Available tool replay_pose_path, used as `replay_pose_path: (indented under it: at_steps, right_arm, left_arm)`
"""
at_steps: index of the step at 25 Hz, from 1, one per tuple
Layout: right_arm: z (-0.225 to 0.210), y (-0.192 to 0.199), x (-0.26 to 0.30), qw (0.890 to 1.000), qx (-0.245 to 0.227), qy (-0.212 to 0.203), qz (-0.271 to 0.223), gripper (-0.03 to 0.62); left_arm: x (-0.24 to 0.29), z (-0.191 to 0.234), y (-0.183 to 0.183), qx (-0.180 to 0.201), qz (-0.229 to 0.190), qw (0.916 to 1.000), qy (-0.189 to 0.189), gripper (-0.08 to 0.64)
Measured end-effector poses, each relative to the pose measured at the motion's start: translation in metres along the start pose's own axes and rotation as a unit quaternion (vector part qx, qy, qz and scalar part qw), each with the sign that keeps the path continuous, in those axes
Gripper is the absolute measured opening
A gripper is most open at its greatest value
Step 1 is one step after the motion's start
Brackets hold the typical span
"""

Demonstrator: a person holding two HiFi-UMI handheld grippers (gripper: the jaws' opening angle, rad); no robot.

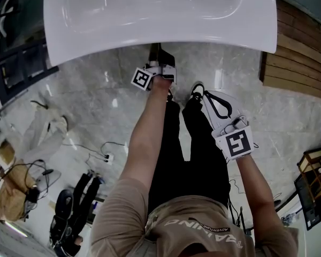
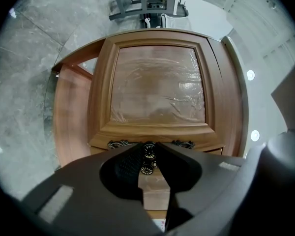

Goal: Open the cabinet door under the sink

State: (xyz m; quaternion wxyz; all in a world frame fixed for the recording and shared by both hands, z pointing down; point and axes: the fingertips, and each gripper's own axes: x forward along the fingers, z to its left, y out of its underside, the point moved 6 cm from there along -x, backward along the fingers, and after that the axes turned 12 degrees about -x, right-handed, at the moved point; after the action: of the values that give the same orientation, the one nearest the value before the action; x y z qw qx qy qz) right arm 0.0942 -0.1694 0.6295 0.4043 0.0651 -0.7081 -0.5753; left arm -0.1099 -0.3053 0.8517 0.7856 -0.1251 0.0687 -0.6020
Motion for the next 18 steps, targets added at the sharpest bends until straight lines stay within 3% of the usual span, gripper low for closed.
replay_pose_path:
  at_steps: [9,18]
  right_arm:
    - [0.004,-0.004,-0.003,1.000,-0.005,0.006,-0.011,0.002]
    - [0.028,-0.020,0.020,1.000,-0.012,-0.012,-0.009,0.002]
  left_arm:
    - [-0.036,0.000,-0.004,0.019,0.045,0.9986,-0.022,0.101]
    - [-0.069,-0.003,-0.016,0.010,0.068,0.9974,-0.024,0.101]
